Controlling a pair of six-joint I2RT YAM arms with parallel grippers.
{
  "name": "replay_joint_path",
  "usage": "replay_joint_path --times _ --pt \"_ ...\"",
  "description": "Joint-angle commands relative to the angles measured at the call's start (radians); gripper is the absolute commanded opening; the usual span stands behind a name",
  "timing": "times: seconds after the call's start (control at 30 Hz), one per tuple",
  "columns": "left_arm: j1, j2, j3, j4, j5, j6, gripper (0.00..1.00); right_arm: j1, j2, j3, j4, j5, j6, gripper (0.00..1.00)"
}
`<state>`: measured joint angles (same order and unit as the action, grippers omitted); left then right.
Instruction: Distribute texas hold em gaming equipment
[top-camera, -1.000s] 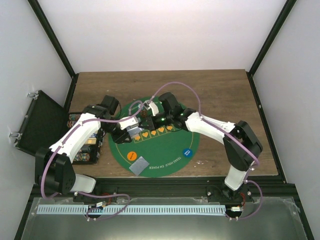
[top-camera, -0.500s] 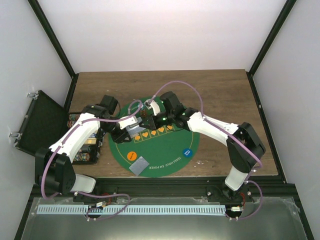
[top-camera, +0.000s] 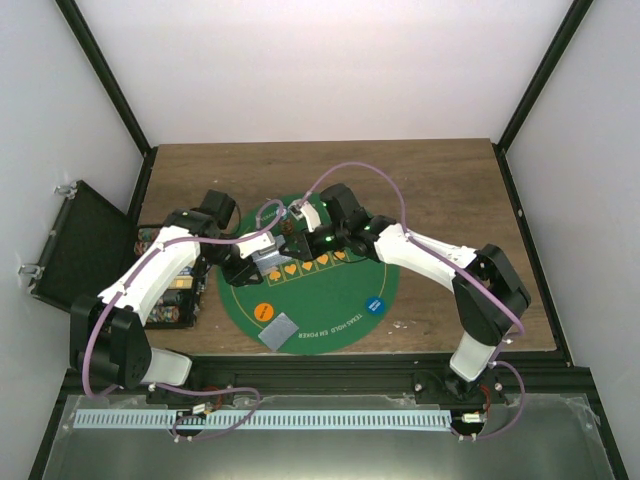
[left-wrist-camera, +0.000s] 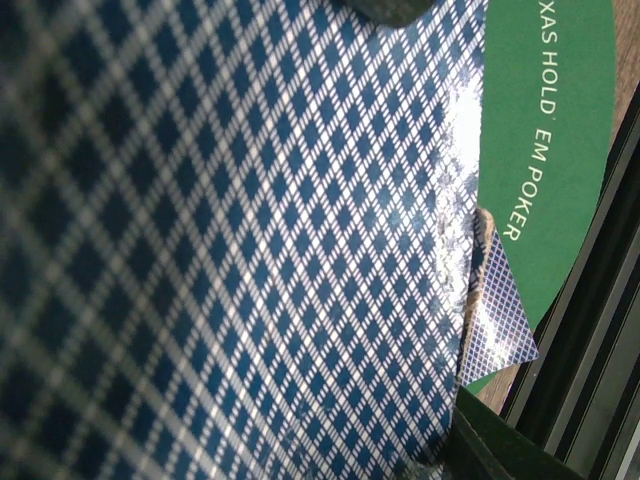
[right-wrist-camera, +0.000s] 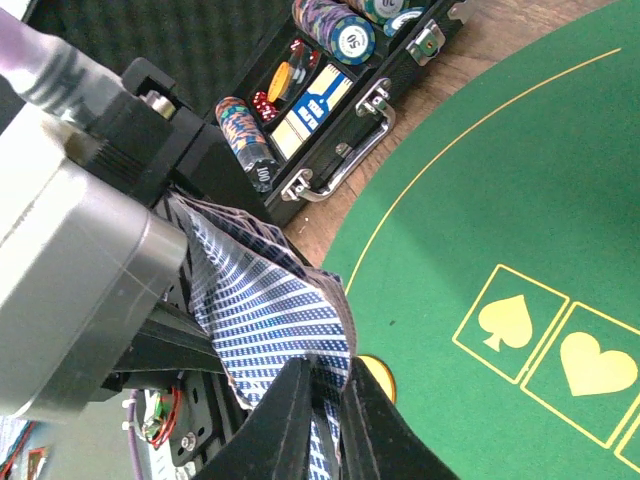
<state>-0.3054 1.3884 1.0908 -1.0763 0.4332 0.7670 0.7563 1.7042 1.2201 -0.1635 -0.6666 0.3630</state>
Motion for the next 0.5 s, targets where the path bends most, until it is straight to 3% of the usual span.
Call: replay_joint_path --times 0.0,0.17,0.3,0.47 --pt "0.008 -0.020 -0.008 0.013 0.033 0.018 0.46 0.003 -0.030 0.009 -0.030 0.026 -0.015 0.12" --pt "0.009 -0.022 -0.005 0.011 0.033 0.021 0.46 0.004 -0.030 0.019 -0.048 0.062 -0.012 0.06" --pt "0.012 -0.020 -0.012 0.013 0.034 0.025 0.46 0.003 -0.037 0.019 -0.053 0.054 -0.015 0.10" --pt "0.014 -0.017 -0.013 0.017 0.037 0.022 0.46 0.003 -0.038 0.022 -0.042 0.025 -0.005 0.06"
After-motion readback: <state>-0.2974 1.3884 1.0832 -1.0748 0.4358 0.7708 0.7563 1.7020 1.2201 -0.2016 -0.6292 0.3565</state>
